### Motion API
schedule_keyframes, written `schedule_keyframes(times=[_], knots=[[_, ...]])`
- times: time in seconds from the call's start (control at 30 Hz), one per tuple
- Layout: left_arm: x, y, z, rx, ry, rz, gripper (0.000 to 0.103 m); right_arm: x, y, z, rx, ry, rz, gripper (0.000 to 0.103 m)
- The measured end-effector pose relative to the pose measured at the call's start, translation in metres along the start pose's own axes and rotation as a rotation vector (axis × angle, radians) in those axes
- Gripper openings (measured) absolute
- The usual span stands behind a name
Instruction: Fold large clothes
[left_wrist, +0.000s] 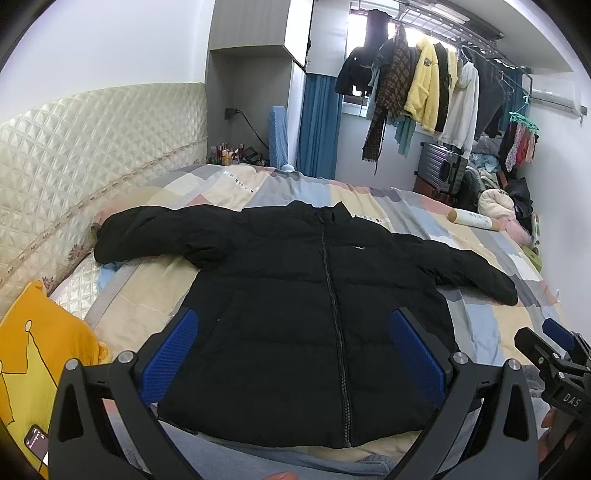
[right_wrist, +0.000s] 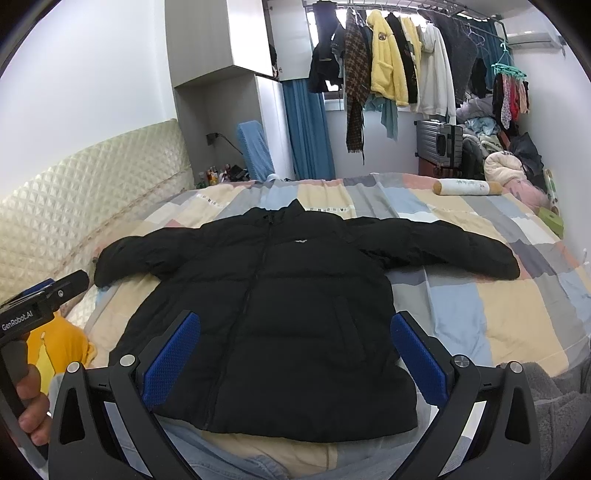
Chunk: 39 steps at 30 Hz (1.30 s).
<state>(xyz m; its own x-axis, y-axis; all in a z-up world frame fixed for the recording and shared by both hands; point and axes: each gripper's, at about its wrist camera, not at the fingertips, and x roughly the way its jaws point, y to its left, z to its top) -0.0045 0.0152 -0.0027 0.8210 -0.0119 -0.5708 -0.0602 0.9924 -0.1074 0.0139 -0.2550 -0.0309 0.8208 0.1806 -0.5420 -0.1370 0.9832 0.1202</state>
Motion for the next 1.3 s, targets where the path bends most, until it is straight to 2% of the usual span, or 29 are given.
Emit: schedule_keyframes(times=[0.47, 0.87, 1.3], knots=[[0.001, -0.001, -0.001, 0.006, 0.006, -0.001, 0.103, 0.002, -0.002, -0.005, 0.009, 0.008, -0.014, 0.103], [0.003, -0.007, 0.0, 0.039, 0.01, 0.041, 0.103, -0.004, -0.012, -0.009, 0.037, 0.011, -0.03, 0.103], [0.003, -0.002, 0.001, 0.038, 0.004, 0.044, 0.103, -0.004, -0.018, -0.008, 0.055, 0.018, -0.032, 0.103]])
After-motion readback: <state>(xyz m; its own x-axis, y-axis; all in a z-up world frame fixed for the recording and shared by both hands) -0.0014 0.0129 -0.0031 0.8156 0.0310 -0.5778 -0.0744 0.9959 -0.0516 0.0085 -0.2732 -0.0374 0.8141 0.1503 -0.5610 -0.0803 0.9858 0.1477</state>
